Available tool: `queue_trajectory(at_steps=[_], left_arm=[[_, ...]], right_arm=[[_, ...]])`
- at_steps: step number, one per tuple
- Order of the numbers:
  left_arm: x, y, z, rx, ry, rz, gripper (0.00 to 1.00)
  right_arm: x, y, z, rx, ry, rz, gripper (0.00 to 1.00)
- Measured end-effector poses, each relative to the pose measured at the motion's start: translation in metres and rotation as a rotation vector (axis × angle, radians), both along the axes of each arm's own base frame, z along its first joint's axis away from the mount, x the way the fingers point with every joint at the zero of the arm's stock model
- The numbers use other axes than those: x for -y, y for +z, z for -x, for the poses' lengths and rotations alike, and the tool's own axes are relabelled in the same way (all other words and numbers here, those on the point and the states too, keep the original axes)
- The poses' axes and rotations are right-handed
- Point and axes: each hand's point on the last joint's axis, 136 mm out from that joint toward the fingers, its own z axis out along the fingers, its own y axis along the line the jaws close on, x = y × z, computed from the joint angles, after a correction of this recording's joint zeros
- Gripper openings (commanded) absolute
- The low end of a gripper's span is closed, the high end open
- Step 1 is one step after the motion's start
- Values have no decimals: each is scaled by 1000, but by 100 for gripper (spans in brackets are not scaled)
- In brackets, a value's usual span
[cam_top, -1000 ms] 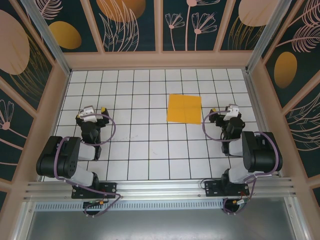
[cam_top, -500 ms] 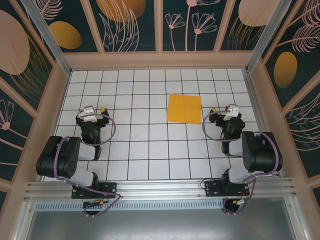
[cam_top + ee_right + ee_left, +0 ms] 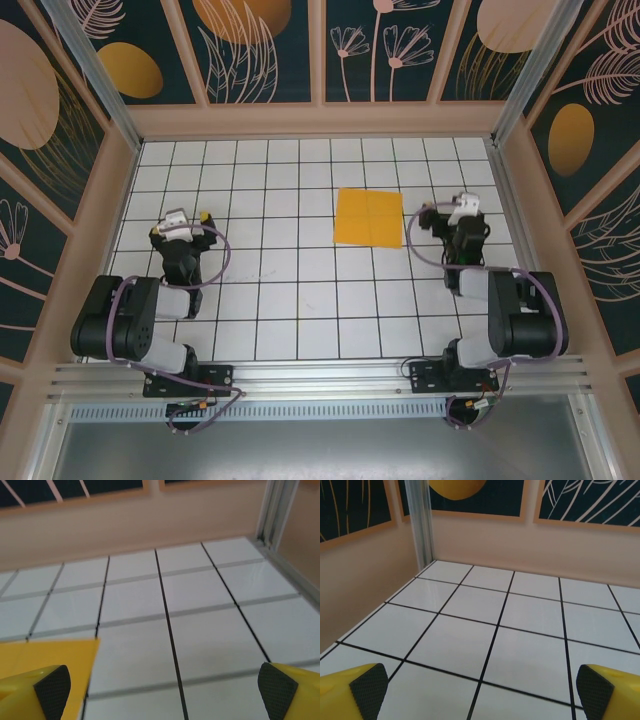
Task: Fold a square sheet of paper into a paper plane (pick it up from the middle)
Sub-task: Move the square sheet of paper to the center of the table.
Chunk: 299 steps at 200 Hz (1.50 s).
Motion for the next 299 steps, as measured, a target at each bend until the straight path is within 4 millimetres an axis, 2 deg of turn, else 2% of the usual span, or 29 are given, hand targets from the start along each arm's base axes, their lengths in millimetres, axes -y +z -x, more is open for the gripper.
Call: queue_trajectory(at_steps=[15, 25, 37, 56, 71, 84, 112, 130, 161, 191, 214, 249, 270, 299], left_arm=[[-2, 13, -7, 10, 14, 3, 98], [-3, 21, -10, 18, 25, 12, 98], [-5, 28, -11, 17, 40, 26, 99], [-12, 33, -14, -16, 86, 59, 99], [-16, 37, -21, -52, 123, 92, 98], [-16, 43, -27, -71, 139, 129, 98], [-14, 48, -29, -98, 152, 223, 99], [-10, 46, -29, -124, 143, 277, 99], [3, 41, -29, -155, 77, 334, 98], [11, 37, -27, -179, 39, 356, 99], [13, 38, -27, -182, 26, 364, 99], [15, 40, -26, -175, 20, 382, 99], [15, 40, -26, -173, 22, 392, 99], [16, 39, -26, -176, 22, 404, 99]], right_arm=[[-2, 37, -18, 41, -21, -53, 99], [-4, 54, -29, 48, -33, -96, 99], [-10, 66, -42, 25, -40, -146, 99], [-30, 65, -67, -62, -21, -197, 99], [-54, 49, -88, -151, 13, -224, 99], [-81, 24, -99, -246, 57, -259, 99], [-130, -31, -103, -445, 131, -329, 97], [-156, -55, -103, -540, 157, -355, 96], [-194, -81, -97, -649, 204, -415, 91], [-210, -104, -88, -736, 217, -437, 91], [-218, -102, -86, -744, 229, -429, 90], [-245, -109, -65, -787, 281, -380, 88], [-263, -112, -41, -807, 330, -344, 88], [-296, -114, 18, -868, 421, -251, 88]])
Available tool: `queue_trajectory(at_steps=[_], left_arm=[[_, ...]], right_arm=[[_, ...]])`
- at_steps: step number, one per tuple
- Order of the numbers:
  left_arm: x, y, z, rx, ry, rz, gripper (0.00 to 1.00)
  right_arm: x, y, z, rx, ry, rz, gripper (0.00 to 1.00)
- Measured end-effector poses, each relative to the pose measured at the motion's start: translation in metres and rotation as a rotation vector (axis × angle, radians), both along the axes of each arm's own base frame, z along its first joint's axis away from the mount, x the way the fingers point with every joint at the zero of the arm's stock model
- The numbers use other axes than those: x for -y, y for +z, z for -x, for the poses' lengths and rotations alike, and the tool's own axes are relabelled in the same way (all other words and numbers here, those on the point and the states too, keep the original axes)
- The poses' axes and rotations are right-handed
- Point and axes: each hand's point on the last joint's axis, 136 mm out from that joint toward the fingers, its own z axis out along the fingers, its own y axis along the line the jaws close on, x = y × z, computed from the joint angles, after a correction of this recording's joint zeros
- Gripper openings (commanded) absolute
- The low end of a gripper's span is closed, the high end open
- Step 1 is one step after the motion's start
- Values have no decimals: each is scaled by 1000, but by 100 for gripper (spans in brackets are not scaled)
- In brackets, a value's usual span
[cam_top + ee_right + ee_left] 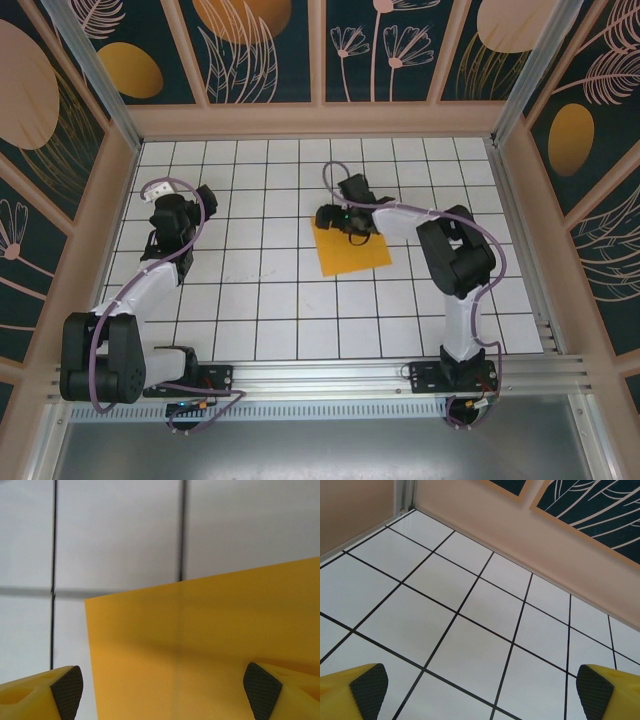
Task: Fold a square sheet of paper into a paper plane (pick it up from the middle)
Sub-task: Move the square sheet of paper to the center of the table, then fold the square sheet of paper in half at the center of the table.
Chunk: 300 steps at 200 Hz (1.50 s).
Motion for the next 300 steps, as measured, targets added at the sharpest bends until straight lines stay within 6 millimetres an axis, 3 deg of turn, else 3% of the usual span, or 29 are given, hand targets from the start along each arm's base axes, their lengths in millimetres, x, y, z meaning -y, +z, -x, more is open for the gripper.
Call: queue_trajectory(at_steps=[23, 39, 53, 82, 98, 154, 189, 300], left_arm=[[0, -3, 1, -8, 7, 15, 98], [1, -6, 2, -19, 8, 28, 99], [3, -11, 2, -37, -1, 39, 98], [8, -27, 0, -112, -28, 51, 99], [13, -31, -3, -133, -52, 62, 99], [26, -46, -5, -174, -117, 96, 99], [29, -54, -8, -197, -129, 104, 98], [30, -54, -8, -197, -132, 105, 99]], right_arm=[[-17, 1, 42, -53, 93, 39, 88], [-18, 2, 58, -102, 138, 60, 92], [-11, 9, 59, -117, 150, 86, 99], [4, 41, 47, -60, 157, 130, 99], [12, 48, 47, -41, 161, 177, 99], [23, 21, 86, -142, 271, 322, 99], [29, -10, 99, -233, 296, 382, 98], [36, -20, 93, -237, 273, 439, 88]])
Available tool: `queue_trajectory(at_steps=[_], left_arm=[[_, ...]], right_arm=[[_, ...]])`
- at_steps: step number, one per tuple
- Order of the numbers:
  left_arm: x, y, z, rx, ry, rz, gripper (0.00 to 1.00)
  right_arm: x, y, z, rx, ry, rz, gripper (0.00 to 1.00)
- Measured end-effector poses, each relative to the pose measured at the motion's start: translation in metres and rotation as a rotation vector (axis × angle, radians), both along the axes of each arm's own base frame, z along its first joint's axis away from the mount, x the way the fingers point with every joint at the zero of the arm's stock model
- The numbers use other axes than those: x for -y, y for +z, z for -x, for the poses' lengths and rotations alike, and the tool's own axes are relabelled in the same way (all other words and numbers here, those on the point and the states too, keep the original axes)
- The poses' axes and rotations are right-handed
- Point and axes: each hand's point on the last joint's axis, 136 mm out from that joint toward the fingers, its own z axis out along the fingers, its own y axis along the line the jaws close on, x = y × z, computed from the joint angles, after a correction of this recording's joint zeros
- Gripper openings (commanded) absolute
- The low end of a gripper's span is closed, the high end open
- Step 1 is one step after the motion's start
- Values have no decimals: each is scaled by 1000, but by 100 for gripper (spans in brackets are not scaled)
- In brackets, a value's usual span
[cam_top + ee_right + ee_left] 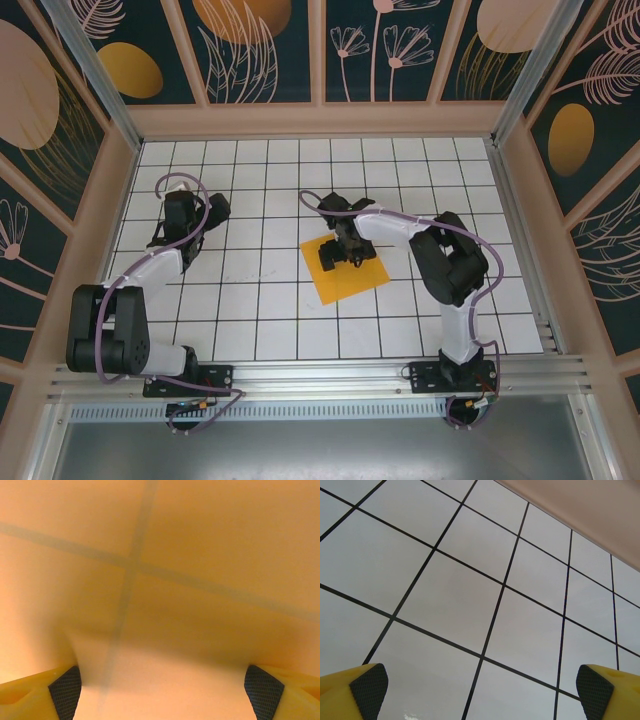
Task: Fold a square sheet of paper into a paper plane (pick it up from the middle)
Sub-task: Fold the square sheet of paper in half at the center of the table.
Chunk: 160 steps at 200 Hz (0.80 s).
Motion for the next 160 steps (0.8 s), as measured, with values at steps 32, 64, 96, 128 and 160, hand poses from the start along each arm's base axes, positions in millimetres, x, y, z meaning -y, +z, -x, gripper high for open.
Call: queue_trajectory(at_steps=[32, 64, 96, 128, 160], left_arm=[[0, -1, 0, -4, 0, 0, 99], [0, -1, 0, -4, 0, 0, 99], [0, -1, 0, -4, 0, 0, 98], [0, -3, 1, -11, 0, -1, 99], [1, -3, 1, -10, 3, 17, 98]], right_arm=[[1, 0, 0, 4, -10, 5, 84], [3, -1, -1, 9, -20, 14, 79], [3, -1, -2, 13, -24, 17, 74], [2, 0, -3, 17, -32, 14, 62], [-4, 3, -7, 17, -53, -23, 34]])
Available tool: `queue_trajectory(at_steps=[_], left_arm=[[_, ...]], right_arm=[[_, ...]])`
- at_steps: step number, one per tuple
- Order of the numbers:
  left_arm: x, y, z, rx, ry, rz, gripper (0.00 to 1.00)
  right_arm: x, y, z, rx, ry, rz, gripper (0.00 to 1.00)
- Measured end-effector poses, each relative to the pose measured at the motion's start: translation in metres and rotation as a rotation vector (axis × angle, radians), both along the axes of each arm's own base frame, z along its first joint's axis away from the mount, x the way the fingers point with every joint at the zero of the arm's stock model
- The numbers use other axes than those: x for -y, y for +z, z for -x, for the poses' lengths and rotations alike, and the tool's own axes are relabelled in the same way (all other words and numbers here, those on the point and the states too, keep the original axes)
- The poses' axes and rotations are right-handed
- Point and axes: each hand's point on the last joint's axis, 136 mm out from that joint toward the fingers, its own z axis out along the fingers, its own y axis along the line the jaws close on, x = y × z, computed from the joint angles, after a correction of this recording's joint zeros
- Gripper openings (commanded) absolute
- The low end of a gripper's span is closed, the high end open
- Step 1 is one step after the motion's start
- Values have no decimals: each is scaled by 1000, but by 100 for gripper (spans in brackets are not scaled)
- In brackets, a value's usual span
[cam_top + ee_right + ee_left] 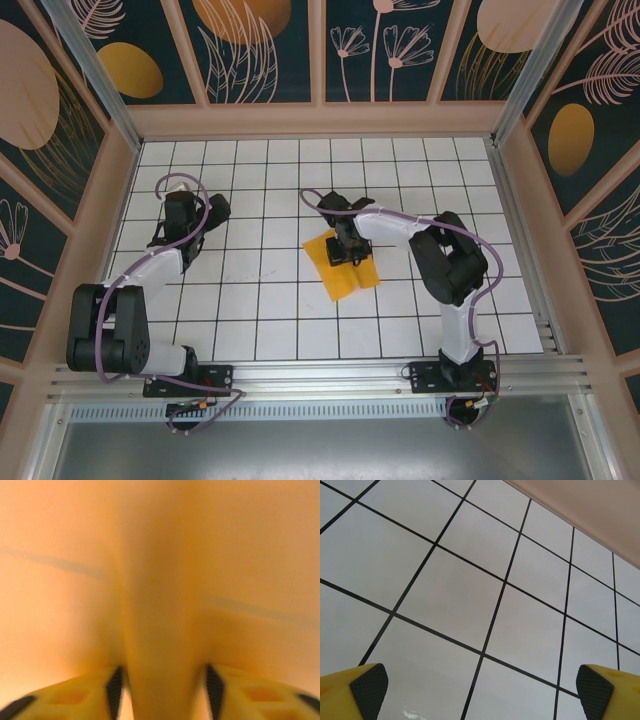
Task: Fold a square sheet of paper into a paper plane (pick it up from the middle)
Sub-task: Fold the square sheet of paper in half at the center of the table.
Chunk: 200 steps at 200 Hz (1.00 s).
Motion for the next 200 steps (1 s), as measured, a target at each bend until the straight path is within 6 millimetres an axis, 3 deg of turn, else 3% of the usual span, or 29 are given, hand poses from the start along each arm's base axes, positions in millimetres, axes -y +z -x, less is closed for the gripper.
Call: queue_trajectory(at_steps=[33, 75, 95, 122, 172, 200], left_arm=[[13, -1, 0, -3, -38, 80, 99], [39, -5, 5, 11, -112, 243, 95], [49, -12, 10, -5, -137, 304, 95], [66, -20, 13, -24, -175, 346, 95], [96, -39, 17, -79, -231, 371, 95], [107, -46, 16, -102, -248, 379, 95]], right_arm=[[-25, 13, -12, -1, -38, -186, 21], [-58, 84, -34, 22, -80, -663, 22], [-64, 100, -41, 12, -82, -786, 22], [-63, 92, -43, -17, -91, -803, 27], [-38, 37, -52, -19, -187, -618, 39], [-21, 22, -57, 22, -210, -511, 52]])
